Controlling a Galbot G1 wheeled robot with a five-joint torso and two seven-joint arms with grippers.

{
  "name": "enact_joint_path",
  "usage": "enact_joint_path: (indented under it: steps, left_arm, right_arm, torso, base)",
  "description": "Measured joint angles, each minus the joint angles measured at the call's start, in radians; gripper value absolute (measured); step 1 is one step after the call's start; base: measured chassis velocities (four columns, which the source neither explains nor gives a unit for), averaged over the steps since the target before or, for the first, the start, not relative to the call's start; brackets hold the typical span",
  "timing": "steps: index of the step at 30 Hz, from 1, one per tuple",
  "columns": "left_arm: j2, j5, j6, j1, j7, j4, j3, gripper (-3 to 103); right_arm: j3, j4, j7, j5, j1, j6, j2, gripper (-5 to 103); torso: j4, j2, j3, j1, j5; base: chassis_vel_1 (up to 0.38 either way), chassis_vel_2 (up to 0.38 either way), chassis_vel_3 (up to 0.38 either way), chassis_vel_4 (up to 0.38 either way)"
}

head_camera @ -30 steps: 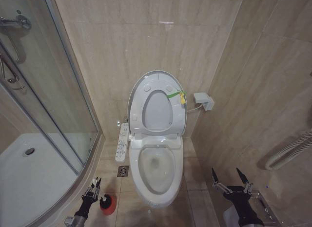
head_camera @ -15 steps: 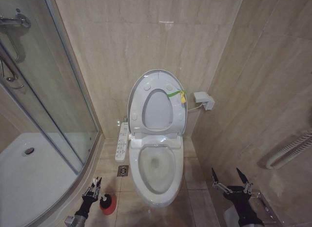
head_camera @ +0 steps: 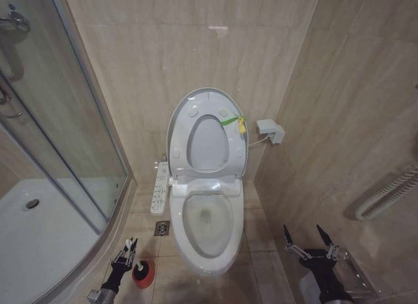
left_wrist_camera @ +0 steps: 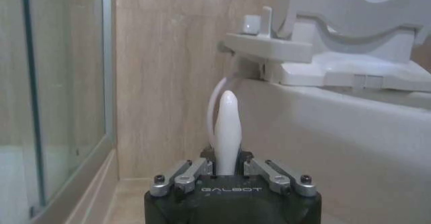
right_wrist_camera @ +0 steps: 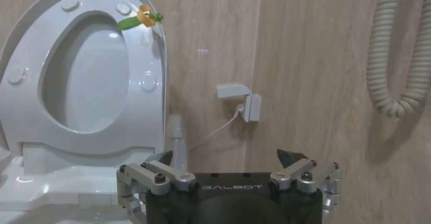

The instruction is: Open the toilet lid, clean the toilet bowl with a toilet brush, close the toilet lid, and flush.

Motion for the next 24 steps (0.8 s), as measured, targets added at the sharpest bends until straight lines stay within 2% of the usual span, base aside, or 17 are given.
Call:
enact_joint_path:
  steps: [6,24]
  left_arm:
    - [-0.005,0.006,0.0,0.019,-0.009,0.005,-0.007,20]
    - [-0.006,0.013,-0.001,0.049,-0.015,0.006,-0.03,20]
  right_arm:
    - [0.0,0.0,0.0,0.0,0.0,0.0,0.0,100]
    - [0.0,0.0,0.0,0.0,0.0,0.0,0.0,100]
  torso:
    - [0.0002,-0.011,-0.007,-0.004,0.0]
    - [0.0002,-0.007,-0.005,-0.002,0.0001]
  base:
    - [0.0,0.0,0.0,0.0]
    - [0.0,0.0,0.0,0.0]
